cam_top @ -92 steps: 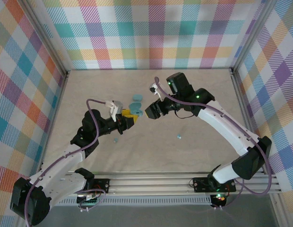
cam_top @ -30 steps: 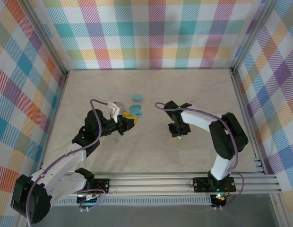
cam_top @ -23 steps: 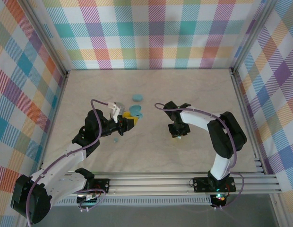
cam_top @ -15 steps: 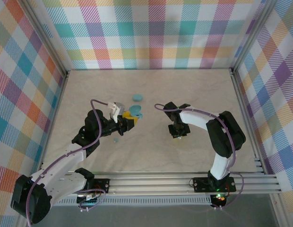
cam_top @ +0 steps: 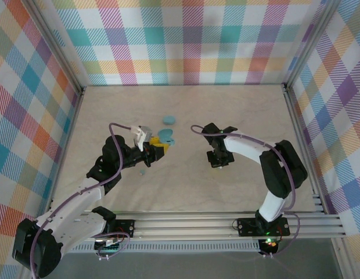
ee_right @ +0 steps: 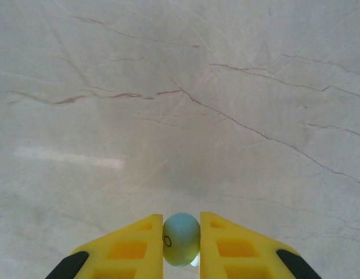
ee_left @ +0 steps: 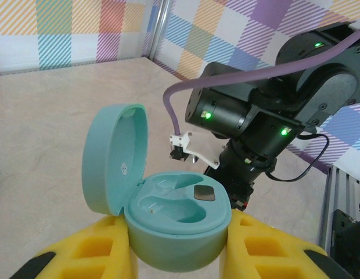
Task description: Insert the wireless bluetooth earbuds into the charging case
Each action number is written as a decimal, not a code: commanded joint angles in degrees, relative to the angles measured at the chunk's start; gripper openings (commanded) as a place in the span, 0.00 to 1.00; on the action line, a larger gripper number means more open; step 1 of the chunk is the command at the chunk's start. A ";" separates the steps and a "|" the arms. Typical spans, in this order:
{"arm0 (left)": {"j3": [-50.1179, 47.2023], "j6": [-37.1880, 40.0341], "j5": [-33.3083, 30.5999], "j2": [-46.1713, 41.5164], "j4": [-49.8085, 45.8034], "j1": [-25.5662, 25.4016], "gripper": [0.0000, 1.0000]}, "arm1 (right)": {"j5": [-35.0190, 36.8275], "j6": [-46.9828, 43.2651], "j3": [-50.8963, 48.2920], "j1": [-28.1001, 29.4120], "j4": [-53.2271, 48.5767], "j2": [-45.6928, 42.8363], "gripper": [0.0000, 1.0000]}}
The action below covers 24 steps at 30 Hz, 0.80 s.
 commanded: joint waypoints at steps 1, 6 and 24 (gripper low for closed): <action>-0.20 1.08 1.54 -1.61 1.40 0.33 0.00 | -2.44 -1.50 1.65 -0.38 -1.18 -4.08 0.17; -1.37 1.66 3.05 -2.63 3.63 0.31 0.00 | -8.82 -3.94 3.30 -0.38 -0.76 -9.49 0.14; -4.17 5.00 4.75 -6.33 5.51 0.31 0.00 | -40.91 -0.71 14.21 -0.29 6.82 -19.96 0.14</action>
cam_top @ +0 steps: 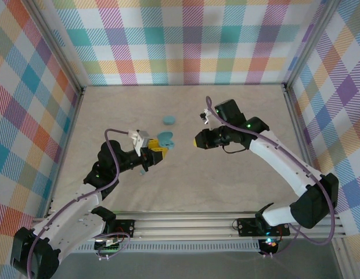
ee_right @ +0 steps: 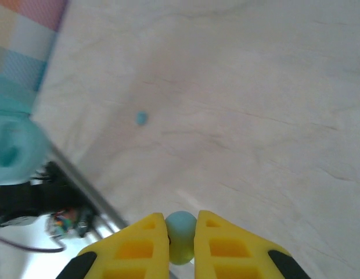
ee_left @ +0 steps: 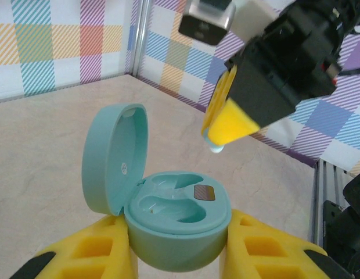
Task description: Insert the wireless bluetooth earbuds into the charging case
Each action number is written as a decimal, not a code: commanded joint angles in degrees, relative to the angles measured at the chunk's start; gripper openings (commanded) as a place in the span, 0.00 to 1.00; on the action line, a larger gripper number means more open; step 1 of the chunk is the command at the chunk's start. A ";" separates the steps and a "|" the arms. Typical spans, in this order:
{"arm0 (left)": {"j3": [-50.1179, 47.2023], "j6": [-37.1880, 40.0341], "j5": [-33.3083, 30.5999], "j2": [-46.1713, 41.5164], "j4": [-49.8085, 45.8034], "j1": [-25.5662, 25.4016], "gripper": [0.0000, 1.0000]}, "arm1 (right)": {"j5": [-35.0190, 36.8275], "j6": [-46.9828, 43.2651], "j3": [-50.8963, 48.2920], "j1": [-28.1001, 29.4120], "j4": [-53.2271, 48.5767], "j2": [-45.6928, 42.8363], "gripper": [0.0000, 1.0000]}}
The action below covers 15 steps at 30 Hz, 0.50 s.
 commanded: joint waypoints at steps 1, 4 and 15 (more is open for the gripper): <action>-1.23 2.74 1.81 -1.92 2.78 0.33 0.00 | -11.41 2.82 2.51 -0.29 4.08 -1.02 0.14; -2.19 4.58 2.16 -2.84 3.10 0.33 0.00 | -16.79 4.14 3.13 -0.16 7.21 -0.69 0.13; -3.02 5.89 1.39 -4.18 4.45 0.35 0.00 | -20.55 4.16 5.04 4.66 11.78 1.82 0.14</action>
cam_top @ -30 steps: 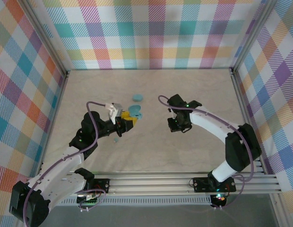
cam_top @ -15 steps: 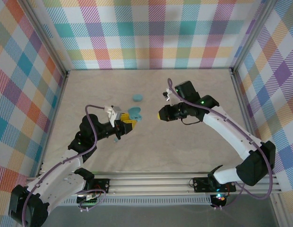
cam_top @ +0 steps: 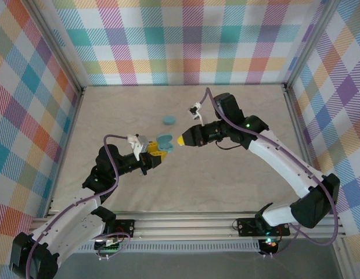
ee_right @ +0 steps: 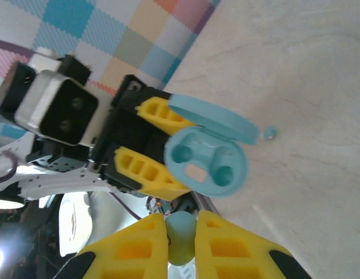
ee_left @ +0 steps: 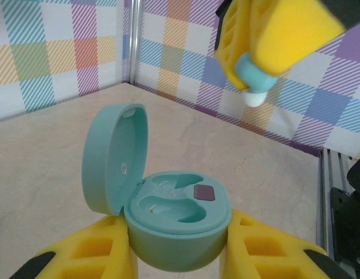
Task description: Insert the wireless bluetooth earbuds into the charging case
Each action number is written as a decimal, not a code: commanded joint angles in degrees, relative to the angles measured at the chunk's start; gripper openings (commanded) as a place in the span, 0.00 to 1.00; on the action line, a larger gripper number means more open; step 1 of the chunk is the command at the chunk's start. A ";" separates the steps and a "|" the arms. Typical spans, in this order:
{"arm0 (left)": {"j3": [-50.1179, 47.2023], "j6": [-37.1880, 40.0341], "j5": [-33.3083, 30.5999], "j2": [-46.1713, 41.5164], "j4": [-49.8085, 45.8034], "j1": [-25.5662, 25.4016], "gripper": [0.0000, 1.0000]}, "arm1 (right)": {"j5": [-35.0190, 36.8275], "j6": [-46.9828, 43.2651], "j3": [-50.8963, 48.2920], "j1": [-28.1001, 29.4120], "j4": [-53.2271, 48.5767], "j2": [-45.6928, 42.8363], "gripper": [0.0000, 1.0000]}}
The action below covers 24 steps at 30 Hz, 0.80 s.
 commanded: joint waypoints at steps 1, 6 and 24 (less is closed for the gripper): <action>-0.42 1.41 0.73 -1.33 3.22 0.33 0.00 | -2.67 0.41 1.42 1.21 3.38 1.77 0.14; -0.33 1.32 1.70 -1.82 3.40 0.33 0.00 | -1.35 -0.39 1.12 2.30 4.05 3.21 0.13; 0.08 0.06 5.58 -1.18 4.80 0.33 0.00 | -2.16 -3.34 -1.19 2.67 7.48 4.29 0.12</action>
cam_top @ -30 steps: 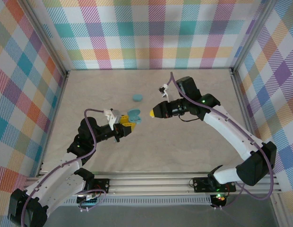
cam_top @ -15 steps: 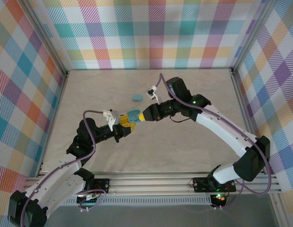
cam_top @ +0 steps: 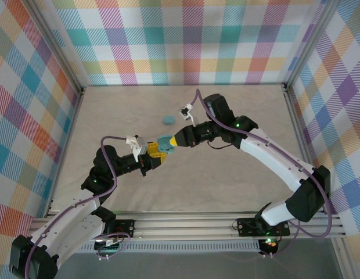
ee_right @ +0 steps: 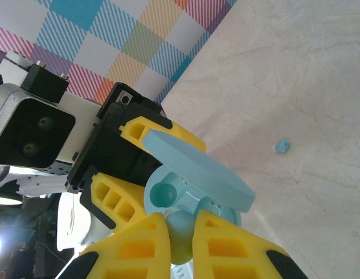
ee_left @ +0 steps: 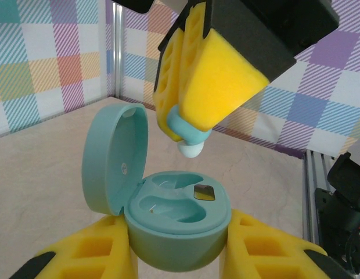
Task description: Insert the wireless bluetooth earbuds into the charging case
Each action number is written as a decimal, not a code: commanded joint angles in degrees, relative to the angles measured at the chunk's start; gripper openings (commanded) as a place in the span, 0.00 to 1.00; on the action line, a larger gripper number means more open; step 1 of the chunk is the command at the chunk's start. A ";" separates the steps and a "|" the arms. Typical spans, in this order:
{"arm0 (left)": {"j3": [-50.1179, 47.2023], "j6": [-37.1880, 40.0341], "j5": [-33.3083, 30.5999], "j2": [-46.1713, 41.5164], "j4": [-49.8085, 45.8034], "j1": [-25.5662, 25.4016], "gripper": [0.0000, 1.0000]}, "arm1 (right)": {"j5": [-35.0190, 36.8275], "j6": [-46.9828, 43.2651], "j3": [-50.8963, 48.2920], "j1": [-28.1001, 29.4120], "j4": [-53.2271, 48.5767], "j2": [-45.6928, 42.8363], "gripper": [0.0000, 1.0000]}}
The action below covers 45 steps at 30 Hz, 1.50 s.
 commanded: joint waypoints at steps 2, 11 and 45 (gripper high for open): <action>0.23 -0.36 2.36 -0.04 2.94 0.33 0.00 | -2.33 -3.19 -1.08 0.71 1.93 0.69 0.12; 0.66 -1.05 1.20 -0.11 3.75 0.35 0.00 | -2.21 -4.45 -1.25 1.51 0.36 0.93 0.12; 0.48 -2.17 1.65 0.47 5.64 0.26 0.00 | 4.76 -7.61 2.99 2.08 -7.54 1.39 0.39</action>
